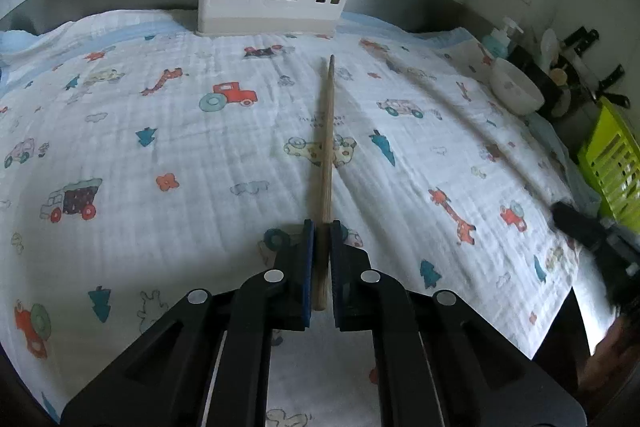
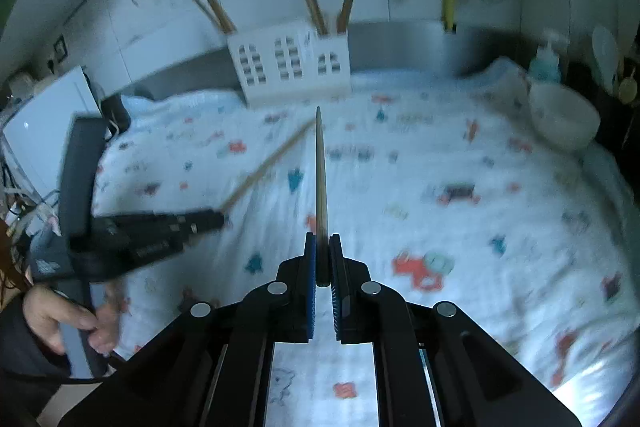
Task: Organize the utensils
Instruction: 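Lift the left gripper's chopstick into the holder while the right gripper carries its own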
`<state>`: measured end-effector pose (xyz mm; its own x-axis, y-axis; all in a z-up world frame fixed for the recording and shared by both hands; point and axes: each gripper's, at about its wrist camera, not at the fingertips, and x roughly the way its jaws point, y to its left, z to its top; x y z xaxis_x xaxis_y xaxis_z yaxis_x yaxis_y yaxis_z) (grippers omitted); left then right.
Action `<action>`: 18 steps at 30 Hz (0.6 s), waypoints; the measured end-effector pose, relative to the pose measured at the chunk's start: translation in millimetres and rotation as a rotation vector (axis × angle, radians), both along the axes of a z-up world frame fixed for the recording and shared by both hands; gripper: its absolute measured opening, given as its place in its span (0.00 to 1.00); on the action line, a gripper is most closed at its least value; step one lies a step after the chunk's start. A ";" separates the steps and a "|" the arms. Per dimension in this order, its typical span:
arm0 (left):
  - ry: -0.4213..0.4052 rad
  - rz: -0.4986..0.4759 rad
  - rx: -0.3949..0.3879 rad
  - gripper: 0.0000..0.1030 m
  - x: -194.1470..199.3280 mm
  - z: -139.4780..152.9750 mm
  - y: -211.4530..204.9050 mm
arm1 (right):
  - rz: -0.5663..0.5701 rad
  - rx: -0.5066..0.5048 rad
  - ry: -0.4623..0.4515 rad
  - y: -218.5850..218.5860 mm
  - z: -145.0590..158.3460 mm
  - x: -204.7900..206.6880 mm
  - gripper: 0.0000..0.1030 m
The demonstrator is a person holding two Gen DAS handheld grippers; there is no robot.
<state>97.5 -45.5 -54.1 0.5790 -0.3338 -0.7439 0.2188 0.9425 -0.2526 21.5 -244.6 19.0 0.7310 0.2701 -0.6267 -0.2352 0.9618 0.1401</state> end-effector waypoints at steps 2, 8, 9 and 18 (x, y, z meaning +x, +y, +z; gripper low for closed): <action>-0.007 0.000 -0.002 0.06 0.7 2.6 0.4 | 0.009 0.004 -0.037 -7.1 17.8 2.5 0.06; -0.107 -0.003 0.005 0.05 -2.5 36.1 6.1 | 0.047 -0.019 -0.097 -19.1 58.4 16.1 0.06; -0.119 -0.002 0.005 0.05 -2.4 41.1 7.1 | 0.054 -0.024 -0.102 -20.4 63.4 17.2 0.06; -0.233 0.016 -0.016 0.05 18.5 99.5 21.0 | 0.098 -0.079 -0.122 -21.1 95.2 45.6 0.06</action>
<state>116.0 -24.5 45.4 0.7399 -0.3343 -0.5837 0.2585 0.9424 -0.2121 67.1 -265.7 114.3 0.7753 0.2975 -0.5572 -0.3392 0.9402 0.0300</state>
